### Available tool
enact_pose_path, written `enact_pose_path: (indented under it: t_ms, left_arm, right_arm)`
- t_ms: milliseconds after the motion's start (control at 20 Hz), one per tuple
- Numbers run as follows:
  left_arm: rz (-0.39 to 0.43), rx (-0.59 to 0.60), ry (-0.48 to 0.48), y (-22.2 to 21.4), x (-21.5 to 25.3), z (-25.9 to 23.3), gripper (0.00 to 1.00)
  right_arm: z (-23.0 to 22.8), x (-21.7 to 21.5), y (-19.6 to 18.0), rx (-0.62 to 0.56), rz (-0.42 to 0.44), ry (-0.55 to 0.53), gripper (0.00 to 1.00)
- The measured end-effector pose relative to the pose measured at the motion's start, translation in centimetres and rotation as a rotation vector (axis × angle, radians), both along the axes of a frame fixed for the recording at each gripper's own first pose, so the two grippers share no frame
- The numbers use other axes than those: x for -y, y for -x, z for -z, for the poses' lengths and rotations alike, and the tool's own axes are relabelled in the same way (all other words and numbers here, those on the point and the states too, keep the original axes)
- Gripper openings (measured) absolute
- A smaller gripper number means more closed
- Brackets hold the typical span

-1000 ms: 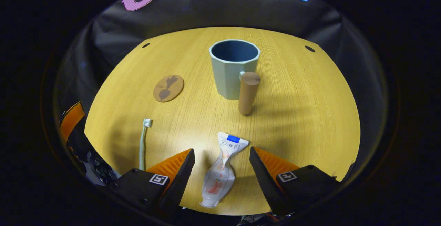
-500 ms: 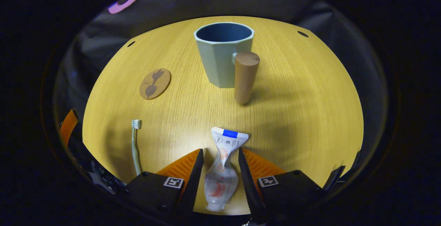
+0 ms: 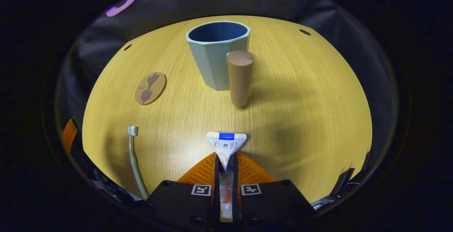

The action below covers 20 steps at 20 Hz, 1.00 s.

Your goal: Put the toothbrush and toothpaste on the desktop into the cup, then pick up the cup and place it on the coaster on the desktop.

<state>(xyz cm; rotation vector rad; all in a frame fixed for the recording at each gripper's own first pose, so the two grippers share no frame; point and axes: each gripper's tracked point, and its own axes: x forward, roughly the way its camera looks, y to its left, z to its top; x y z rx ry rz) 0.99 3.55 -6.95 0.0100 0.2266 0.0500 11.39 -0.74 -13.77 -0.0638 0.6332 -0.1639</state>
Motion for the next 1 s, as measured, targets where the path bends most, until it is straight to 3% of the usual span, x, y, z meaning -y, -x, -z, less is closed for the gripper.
enact_pose_path:
  t_ms: [500,1000]
  left_arm:
    - [0.051,-0.167,-0.026,0.3,1.9,4.0,0.93]
    - [0.126,-0.468,-0.071,-0.6,5.4,9.4,0.73]
  right_arm:
    - [-0.3,-1.0,0.1,0.116,-0.073,-0.034,0.11]
    - [-1.8,0.0,2.0,0.184,-0.075,-0.111,0.11]
